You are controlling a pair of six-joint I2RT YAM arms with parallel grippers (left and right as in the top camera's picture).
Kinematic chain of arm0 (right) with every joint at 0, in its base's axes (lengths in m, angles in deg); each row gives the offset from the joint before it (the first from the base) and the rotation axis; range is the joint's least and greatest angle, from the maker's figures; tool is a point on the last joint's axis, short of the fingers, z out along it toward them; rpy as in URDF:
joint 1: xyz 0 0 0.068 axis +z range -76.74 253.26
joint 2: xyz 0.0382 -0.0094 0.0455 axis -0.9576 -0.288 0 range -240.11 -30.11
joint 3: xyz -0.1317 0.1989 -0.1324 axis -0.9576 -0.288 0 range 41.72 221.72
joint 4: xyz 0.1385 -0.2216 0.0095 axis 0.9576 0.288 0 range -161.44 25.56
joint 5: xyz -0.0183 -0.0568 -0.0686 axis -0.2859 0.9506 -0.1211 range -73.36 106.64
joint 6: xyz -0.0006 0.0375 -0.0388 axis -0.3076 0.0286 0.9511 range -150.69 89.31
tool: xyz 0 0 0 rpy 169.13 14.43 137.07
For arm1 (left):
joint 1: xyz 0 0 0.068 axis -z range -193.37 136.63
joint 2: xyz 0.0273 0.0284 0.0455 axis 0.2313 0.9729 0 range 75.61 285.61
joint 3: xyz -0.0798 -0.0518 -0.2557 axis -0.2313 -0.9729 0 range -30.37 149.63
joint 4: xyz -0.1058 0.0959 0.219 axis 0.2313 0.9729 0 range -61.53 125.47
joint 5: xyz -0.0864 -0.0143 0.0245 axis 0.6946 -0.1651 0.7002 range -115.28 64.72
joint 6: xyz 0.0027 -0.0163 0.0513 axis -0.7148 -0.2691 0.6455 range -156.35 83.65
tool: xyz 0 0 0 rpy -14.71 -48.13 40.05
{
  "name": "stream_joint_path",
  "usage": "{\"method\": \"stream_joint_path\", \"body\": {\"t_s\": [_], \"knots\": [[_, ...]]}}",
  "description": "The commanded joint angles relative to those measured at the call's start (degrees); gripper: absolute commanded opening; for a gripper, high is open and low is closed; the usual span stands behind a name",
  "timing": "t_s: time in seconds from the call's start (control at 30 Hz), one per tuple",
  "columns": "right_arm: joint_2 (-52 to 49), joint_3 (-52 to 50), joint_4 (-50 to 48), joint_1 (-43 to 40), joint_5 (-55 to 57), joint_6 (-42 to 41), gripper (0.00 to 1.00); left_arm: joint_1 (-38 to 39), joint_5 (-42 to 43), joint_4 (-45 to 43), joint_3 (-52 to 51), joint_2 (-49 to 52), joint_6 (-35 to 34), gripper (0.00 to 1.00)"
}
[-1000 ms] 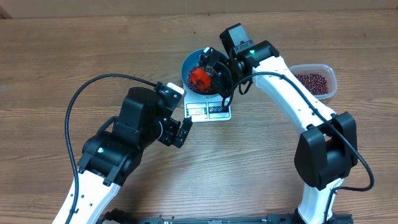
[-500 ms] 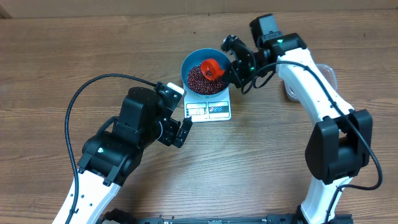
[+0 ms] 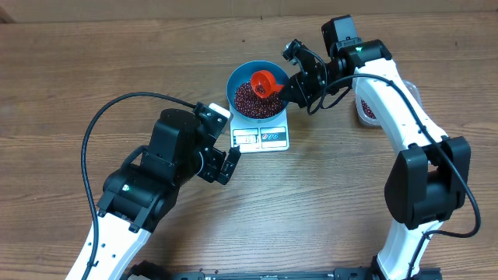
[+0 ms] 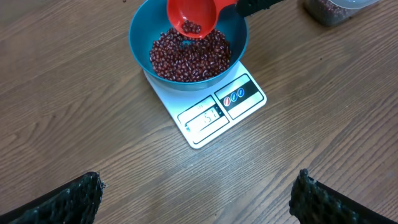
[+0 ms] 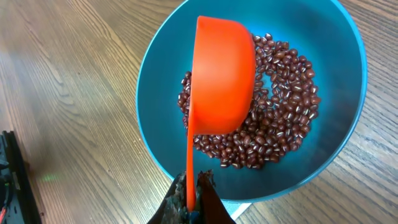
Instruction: Scoop item into bowl and weigh 150g on scale
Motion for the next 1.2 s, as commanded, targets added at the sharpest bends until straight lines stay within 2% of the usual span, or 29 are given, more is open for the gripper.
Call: {"method": "stream_joint_path", "body": {"t_s": [0.0,0.17,0.47,0.83,1.17], "knots": [[-0.11,1.6,-0.24,0.17,1.2,-0.04,0.03,-0.24,0.61,-0.2,0.46,-0.66,0.9,1.0],[-0.11,1.6,-0.2,0.22,4.48,-0.07,0.03,-0.24,0.63,-0.17,0.46,-0.66,0.9,1.0],[-0.11,1.57,1.14,2.08,19.28,-0.02,0.03,-0.24,0.63,-0.2,0.46,-0.66,0.9,1.0],[-0.11,1.57,0.96,7.41,25.46,-0.28,0.03,-0.24,0.63,-0.2,0.46,-0.66,0.9,1.0],[-0.11,1.57,0.59,8.09,25.66,-0.76,0.03,-0.24,0.63,-0.2,0.46,-0.66,0.9,1.0]]}}
